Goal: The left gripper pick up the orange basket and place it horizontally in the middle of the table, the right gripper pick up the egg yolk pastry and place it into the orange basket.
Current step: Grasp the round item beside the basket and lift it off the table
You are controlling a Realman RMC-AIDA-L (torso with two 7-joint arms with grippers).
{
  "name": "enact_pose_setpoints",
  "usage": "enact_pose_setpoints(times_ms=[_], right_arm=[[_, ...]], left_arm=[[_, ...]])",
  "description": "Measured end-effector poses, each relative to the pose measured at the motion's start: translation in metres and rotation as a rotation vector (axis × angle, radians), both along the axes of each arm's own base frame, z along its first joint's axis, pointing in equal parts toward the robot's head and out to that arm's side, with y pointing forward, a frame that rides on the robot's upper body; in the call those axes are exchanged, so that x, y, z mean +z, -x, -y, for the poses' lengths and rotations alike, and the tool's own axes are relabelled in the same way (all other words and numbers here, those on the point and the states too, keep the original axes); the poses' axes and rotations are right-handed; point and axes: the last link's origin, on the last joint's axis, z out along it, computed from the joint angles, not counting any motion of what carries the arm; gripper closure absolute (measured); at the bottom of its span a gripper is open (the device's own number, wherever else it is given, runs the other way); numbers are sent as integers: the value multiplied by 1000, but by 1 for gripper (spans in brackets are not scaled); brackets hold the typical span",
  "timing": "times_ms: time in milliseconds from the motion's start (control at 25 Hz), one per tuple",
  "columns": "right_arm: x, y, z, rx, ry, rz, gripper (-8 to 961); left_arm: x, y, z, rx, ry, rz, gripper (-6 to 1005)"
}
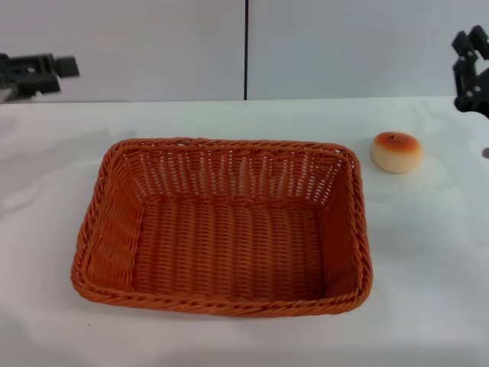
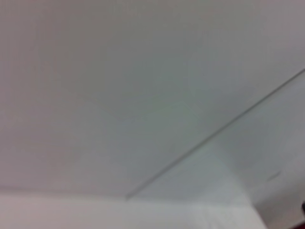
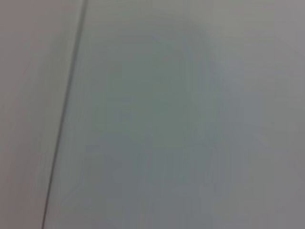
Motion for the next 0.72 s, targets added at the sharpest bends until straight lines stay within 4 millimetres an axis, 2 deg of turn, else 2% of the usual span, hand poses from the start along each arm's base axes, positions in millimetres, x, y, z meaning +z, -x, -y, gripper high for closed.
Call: enact_pose_setpoints(times_ms=[240, 360, 400, 440, 600, 720], right_arm=[[7, -18, -1, -77, 131, -141, 799], [13, -25, -8, -103, 246, -207, 799], [18, -26, -15, -114, 351, -234, 799], [18, -26, -15, -114, 351, -234, 799], [27, -23, -21, -186, 578, -199, 799], [28, -21, -21, -228, 661, -200, 799]], left_arm=[[1, 7, 5, -39, -70, 14, 293], [-2, 11, 6, -55, -83, 16, 293], [-5, 14, 7, -61, -85, 13, 293], [-5, 14, 7, -61, -85, 13, 293], [-14, 19, 7, -90, -90, -7, 293], [-18, 22, 8, -90, -90, -6, 294]])
